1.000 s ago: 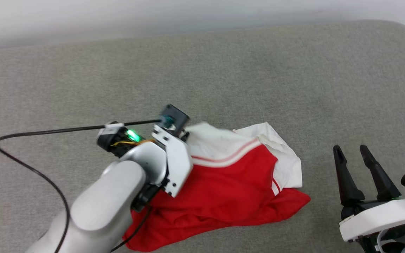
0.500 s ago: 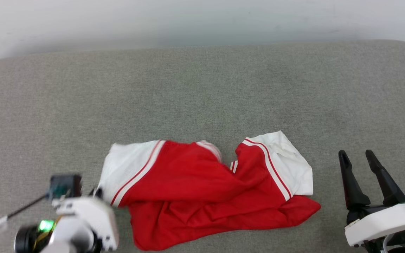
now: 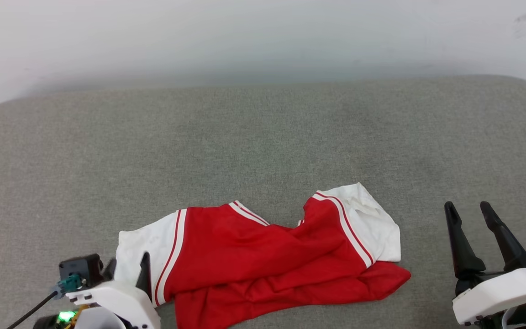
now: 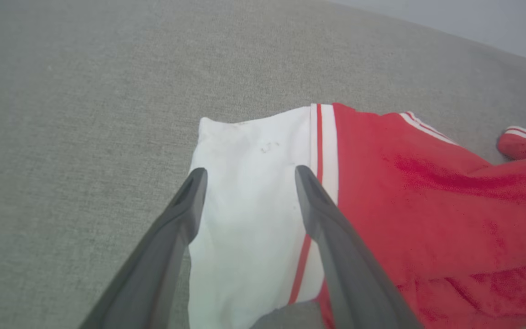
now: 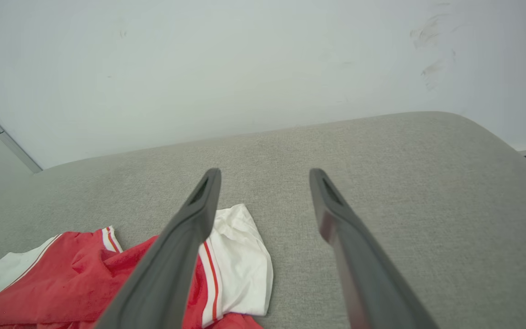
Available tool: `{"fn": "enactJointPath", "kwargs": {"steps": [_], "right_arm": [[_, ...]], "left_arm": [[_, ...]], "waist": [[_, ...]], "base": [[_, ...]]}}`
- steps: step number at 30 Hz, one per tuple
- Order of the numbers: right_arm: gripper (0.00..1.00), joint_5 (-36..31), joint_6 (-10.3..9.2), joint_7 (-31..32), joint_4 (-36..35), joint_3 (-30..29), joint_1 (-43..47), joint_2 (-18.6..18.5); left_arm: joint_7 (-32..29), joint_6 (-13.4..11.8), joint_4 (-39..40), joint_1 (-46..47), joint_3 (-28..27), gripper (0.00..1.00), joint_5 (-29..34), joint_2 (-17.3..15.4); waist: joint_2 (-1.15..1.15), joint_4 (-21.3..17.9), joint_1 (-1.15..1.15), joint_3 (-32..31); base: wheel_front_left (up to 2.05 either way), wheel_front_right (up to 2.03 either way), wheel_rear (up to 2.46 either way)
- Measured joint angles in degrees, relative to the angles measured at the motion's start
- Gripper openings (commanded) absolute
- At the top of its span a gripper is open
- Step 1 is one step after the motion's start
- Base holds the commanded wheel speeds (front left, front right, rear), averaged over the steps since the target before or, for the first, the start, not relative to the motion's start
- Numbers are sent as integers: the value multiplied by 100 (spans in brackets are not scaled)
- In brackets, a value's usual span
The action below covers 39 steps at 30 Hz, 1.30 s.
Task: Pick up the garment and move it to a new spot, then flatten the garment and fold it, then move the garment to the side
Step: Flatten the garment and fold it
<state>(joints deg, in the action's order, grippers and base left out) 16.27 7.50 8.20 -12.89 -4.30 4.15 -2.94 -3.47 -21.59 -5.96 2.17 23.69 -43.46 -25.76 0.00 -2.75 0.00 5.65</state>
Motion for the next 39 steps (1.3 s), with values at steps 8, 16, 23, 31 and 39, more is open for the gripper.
{"fn": "enactJointPath", "kwargs": {"steps": [8, 16, 23, 31, 39], "right_arm": [[100, -9, 0, 227, 68, -216, 106, 0], [100, 216, 0, 1623, 620, -624, -118, -191], [100, 639, 0, 2931, 1411, -283, -1039, -859], [100, 962, 0, 3590, 2421, 550, -2363, -1524], [100, 1194, 0, 4040, 3505, 1303, -3220, -1778]], "left_arm": [[1022, -22, 453, 324, -14, 100, 695, -59], [1340, -311, 1276, 429, 127, 100, 1199, -55], [1281, -361, 1624, 662, 270, 100, 1361, -23], [1328, -263, 1571, 947, 455, 100, 1403, 203], [1429, -162, 1323, 1145, 554, 100, 1391, 400]], "waist": [[0, 1, 0, -249], [0, 158, 0, -170], [0, 477, 0, 168], [0, 941, 0, 665], [0, 1343, 0, 1048]], "base": [[0, 0, 0], [0, 0, 0], [0, 0, 0], [0, 0, 0], [0, 0, 0]]}}
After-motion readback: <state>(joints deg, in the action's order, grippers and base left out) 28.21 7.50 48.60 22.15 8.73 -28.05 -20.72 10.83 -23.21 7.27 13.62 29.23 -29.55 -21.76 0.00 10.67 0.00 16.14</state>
